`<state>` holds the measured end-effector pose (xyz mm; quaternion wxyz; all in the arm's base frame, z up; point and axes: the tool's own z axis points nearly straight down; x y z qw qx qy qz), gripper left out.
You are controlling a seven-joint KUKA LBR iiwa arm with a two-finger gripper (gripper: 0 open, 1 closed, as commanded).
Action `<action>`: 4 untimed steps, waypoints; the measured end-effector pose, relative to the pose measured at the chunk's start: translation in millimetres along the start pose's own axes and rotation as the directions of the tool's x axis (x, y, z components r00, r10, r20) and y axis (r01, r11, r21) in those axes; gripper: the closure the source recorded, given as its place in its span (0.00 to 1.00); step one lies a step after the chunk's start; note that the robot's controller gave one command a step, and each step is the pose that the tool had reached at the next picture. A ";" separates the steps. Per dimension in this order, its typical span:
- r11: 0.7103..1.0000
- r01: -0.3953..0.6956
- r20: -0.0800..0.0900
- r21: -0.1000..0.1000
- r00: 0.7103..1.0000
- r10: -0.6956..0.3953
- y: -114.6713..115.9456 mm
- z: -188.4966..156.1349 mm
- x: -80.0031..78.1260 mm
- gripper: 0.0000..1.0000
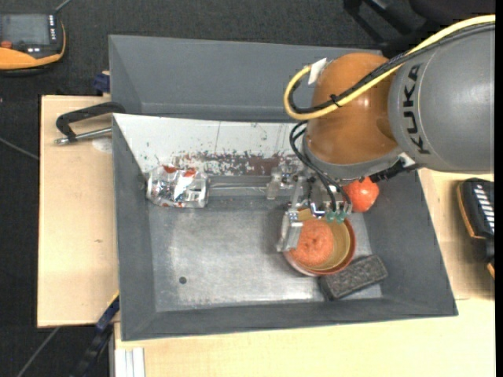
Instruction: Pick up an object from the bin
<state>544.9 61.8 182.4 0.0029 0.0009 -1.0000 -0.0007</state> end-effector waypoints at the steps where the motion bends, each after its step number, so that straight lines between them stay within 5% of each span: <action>1: 0.974 0.226 0.001 0.000 0.974 -0.226 -29.2 42.8 -28.2 0.00; 2: 0.957 0.290 0.006 0.002 0.957 -0.290 -61.5 74.7 -55.0 0.00; 3: 0.957 0.291 0.006 0.000 0.957 -0.291 -59.8 72.8 -54.8 1.00; 4: 0.968 0.249 0.020 0.004 0.968 -0.249 -95.3 -62.6 -51.6 1.00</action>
Offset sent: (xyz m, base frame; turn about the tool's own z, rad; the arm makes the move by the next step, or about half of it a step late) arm 0.0274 -0.0290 -0.0430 -0.2285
